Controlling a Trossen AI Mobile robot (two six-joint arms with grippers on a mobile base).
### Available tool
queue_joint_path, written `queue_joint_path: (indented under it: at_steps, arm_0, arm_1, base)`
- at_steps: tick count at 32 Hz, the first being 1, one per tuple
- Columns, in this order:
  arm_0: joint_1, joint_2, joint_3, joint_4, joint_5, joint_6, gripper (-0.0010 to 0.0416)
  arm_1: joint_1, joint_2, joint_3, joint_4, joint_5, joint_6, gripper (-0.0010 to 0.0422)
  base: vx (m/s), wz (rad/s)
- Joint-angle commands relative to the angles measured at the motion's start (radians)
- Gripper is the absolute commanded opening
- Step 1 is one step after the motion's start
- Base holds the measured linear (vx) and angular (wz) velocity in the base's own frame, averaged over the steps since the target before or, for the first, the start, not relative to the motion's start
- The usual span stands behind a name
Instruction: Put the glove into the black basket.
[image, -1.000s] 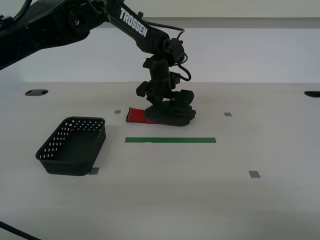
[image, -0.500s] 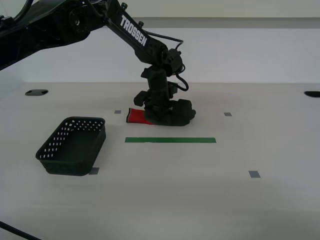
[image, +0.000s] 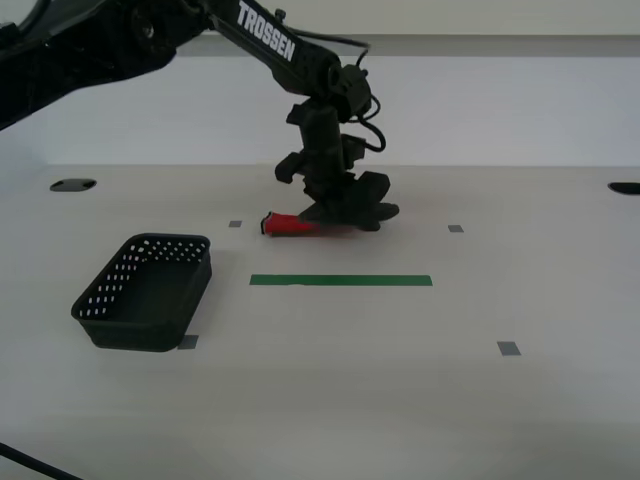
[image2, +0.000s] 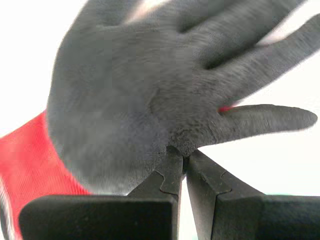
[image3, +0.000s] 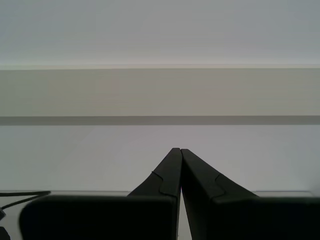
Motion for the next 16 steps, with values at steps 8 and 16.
queue_joint_path:
  at_steps: [8, 16]
  arm_0:
    - [0.000, 0.000, 0.001, 0.002, 0.002, 0.000, 0.0001]
    - [0.000, 0.000, 0.001, 0.001, 0.002, 0.000, 0.0000]
  arm_1:
    - [0.001, -0.203, 0.000, -0.169, 0.010, 0.079, -0.0001]
    - [0.007, -0.338, -0.002, -0.327, 0.027, 0.146, -0.0002]
  base:
    - [0.000, 0.000]
    - [0.000, 0.000]
